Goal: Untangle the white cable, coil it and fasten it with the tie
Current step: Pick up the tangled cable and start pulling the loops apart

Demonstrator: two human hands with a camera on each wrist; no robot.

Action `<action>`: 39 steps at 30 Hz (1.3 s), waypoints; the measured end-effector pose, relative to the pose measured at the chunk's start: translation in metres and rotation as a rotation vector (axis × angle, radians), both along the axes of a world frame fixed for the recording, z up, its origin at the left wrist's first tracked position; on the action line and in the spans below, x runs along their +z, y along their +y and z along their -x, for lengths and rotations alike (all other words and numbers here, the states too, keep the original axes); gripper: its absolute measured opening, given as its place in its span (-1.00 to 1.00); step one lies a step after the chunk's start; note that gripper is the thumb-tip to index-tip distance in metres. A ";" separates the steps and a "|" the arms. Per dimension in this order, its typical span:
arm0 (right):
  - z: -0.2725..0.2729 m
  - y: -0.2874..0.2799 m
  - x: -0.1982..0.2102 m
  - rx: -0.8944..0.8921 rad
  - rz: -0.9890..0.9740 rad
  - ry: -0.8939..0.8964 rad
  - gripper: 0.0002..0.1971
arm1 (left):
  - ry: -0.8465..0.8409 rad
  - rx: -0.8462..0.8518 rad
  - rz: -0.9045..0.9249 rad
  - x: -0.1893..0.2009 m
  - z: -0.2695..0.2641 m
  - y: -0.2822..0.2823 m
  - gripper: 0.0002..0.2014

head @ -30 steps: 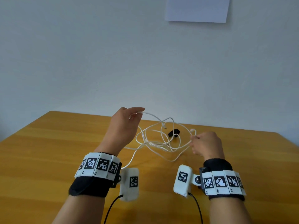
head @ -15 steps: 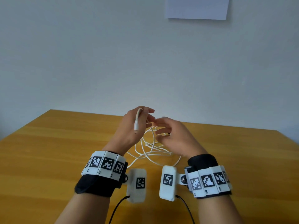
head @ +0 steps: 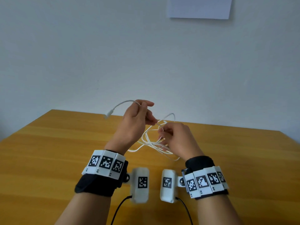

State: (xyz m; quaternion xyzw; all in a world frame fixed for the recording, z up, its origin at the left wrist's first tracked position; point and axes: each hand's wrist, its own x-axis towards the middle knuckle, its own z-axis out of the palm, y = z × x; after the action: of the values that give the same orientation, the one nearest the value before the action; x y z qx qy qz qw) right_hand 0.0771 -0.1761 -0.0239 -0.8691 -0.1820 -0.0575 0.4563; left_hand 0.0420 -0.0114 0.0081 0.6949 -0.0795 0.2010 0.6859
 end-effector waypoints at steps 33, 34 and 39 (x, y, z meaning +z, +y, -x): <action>-0.002 -0.018 -0.008 -0.057 0.328 0.287 -0.89 | 0.188 0.323 -0.283 0.001 0.006 0.006 -0.78; -0.004 -0.022 -0.010 -0.101 0.338 0.297 -0.85 | 0.175 0.345 -0.267 0.002 0.006 0.008 -0.78; -0.009 -0.039 -0.015 -0.271 0.324 0.367 -0.87 | 0.132 0.473 -0.185 0.005 0.008 0.014 -0.79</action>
State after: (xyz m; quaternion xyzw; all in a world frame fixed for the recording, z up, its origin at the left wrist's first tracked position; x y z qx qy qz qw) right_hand 0.0864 -0.2151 -0.0393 -0.9429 0.0147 0.0704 0.3251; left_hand 0.0342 0.0024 0.0133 0.7656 0.1122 0.3017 0.5570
